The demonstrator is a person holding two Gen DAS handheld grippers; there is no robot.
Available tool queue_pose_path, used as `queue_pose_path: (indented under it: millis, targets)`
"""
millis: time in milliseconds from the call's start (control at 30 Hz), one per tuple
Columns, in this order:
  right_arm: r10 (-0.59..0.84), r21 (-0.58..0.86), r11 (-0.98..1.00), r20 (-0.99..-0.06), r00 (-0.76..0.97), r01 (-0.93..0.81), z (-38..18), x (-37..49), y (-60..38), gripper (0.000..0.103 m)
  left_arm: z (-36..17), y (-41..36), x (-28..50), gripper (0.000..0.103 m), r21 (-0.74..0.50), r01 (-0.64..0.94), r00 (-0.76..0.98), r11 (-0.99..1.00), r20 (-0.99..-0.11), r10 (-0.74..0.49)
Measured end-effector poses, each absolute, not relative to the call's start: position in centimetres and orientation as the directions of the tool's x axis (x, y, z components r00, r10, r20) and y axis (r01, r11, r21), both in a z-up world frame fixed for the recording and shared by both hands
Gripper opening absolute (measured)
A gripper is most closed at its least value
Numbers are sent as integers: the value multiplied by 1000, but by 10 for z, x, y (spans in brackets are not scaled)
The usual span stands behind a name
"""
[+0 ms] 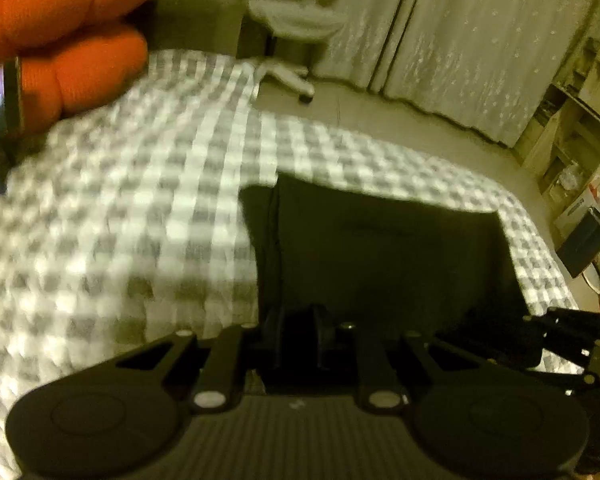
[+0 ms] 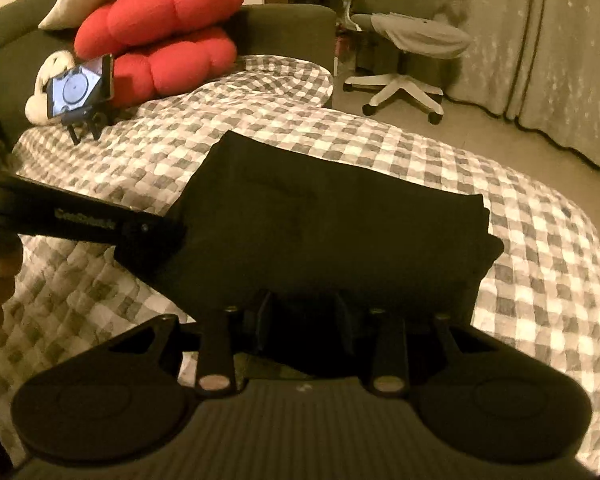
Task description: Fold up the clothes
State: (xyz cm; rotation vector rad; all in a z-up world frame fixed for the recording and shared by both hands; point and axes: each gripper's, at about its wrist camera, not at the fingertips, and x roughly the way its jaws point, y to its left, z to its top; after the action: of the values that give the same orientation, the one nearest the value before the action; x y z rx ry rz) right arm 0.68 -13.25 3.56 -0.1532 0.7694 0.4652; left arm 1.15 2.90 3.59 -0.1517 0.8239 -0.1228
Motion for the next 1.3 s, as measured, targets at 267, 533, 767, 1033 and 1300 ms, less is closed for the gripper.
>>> queue_pose_path:
  millis: [267, 533, 767, 1033, 1300]
  targets:
    - [352, 98, 914, -675, 649, -394, 51, 7, -144, 40, 49, 7, 0, 24, -126, 163, 736, 979, -646, -205]
    - [334, 83, 912, -716, 613, -401, 37, 12, -138, 42, 36, 1, 2, 24, -106, 158, 702, 982, -687, -187]
    - [365, 90, 899, -694, 620, -429, 44, 4, -139, 43, 38, -4, -5, 24, -75, 187, 721, 979, -666, -189]
    - [339, 65, 904, -711, 617, -422, 38, 7, -137, 43, 28, -2, 5, 27, -120, 164, 674, 979, -712, -200]
    - [347, 66, 901, -703, 621, -429, 36, 6, -138, 43, 28, -2, 4, 27, -117, 162, 676, 980, -710, -196]
